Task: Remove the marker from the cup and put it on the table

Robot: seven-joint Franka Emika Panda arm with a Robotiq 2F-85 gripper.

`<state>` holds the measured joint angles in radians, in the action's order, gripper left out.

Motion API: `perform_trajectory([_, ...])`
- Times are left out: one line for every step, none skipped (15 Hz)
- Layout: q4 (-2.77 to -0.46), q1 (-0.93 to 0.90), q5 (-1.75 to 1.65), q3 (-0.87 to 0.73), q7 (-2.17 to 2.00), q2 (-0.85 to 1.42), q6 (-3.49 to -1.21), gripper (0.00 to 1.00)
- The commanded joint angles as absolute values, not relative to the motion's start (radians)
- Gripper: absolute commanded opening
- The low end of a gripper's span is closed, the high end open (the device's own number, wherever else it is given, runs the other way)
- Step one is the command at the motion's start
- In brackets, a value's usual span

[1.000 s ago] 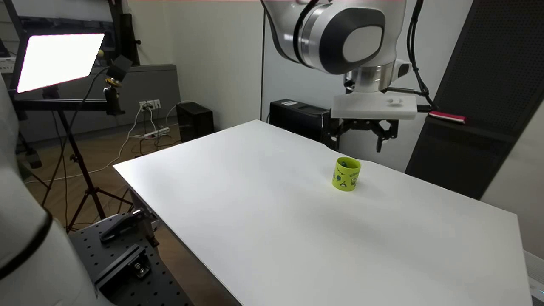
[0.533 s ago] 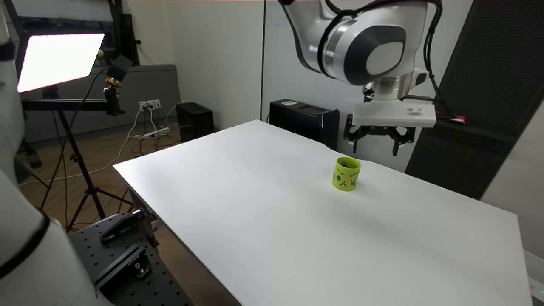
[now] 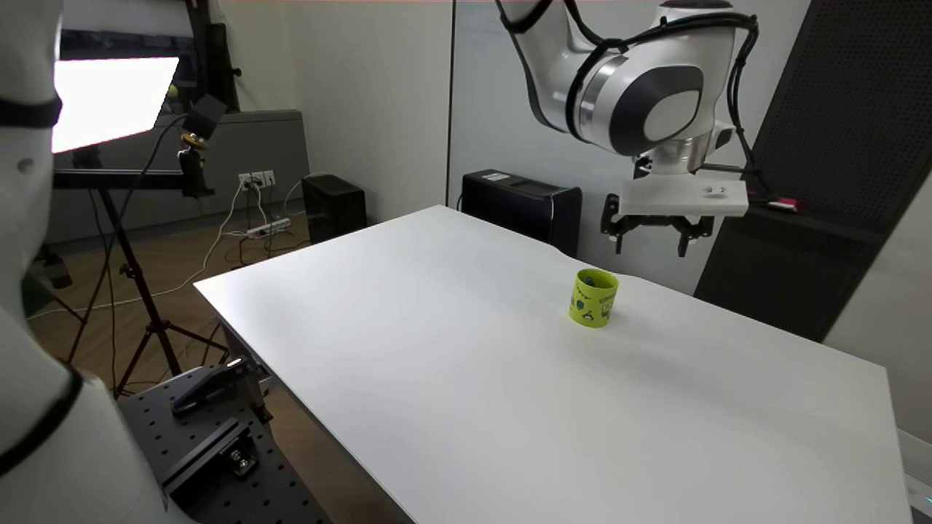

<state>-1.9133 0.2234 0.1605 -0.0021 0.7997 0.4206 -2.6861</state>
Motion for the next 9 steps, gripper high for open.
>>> perform_trajectory([-1.816,0.248,0.168,0.053,0.791,0.495,-2.681,1.00])
perform_trajectory([-1.803,0.247,0.166,0.063,0.790,0.508,-2.681,1.00])
perform_trajectory([-1.791,0.247,0.164,0.074,0.791,0.521,-2.681,1.00])
perform_trajectory([-1.781,0.244,0.159,0.080,0.787,0.533,-2.679,1.00])
perform_trajectory([-1.772,0.243,0.157,0.089,0.788,0.543,-2.682,1.00])
perform_trajectory([-1.765,0.242,0.154,0.095,0.788,0.553,-2.683,1.00])
perform_trajectory([-1.759,0.240,0.150,0.101,0.788,0.563,-2.685,1.00])
perform_trajectory([-1.753,0.239,0.147,0.106,0.788,0.572,-2.687,1.00])
perform_trajectory([-1.748,0.238,0.145,0.110,0.789,0.581,-2.690,1.00])
